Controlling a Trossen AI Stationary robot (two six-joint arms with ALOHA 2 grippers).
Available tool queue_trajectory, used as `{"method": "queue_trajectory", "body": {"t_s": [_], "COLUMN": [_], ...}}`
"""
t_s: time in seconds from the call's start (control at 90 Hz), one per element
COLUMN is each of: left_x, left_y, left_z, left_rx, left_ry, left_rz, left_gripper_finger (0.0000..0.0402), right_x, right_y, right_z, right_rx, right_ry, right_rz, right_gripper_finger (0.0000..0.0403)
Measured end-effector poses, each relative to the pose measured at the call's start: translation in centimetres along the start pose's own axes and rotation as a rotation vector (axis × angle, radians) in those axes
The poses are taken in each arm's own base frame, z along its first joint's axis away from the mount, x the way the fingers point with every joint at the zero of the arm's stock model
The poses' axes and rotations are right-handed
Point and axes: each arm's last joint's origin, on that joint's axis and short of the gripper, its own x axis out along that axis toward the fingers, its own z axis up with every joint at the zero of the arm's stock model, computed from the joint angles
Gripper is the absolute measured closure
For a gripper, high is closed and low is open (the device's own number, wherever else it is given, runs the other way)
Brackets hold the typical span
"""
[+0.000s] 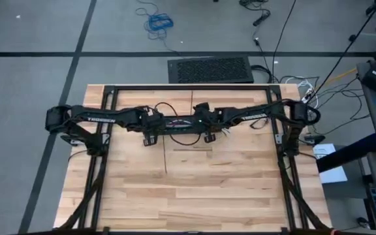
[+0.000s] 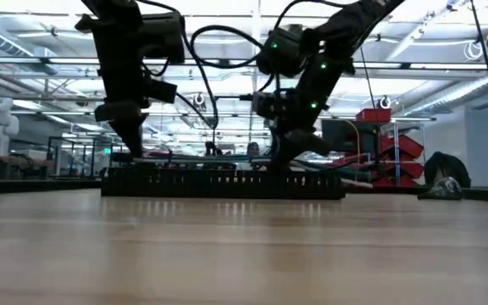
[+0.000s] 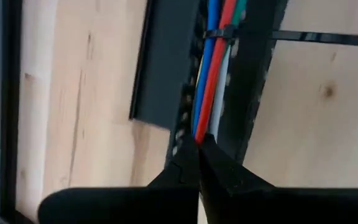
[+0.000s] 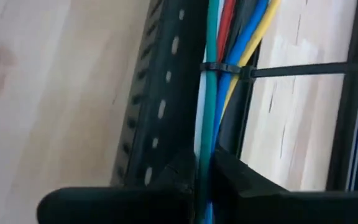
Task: Ziptie cables
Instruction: Put the ziptied cables into a black cable duct
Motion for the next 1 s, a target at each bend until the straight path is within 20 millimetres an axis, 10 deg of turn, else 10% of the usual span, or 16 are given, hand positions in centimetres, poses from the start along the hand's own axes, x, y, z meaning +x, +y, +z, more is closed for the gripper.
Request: {"method": "queue_trajectory", "body": {"t_s": [0.433,1.0], "left_x": [2.8,1.6], "left_y": [-1.0,-0.4], "left_z": [0.2,1.7], "left_rx": [0.021,0.022], "left_ry": [0.001,-0.075], "left_rz": [-0.04,0.044], "left_gripper_finger": [0.0401,0.0401], "right_x": [1.6,0.9], "right_y": [-0.1,0.5], "right_z": [0.8,0.0], "right_rx": [-0.011,0.003], "right_ry": [0.065,0.186], "right_rz": [0.091,0.097], "right_gripper_finger": [0.0388,0.0327]}}
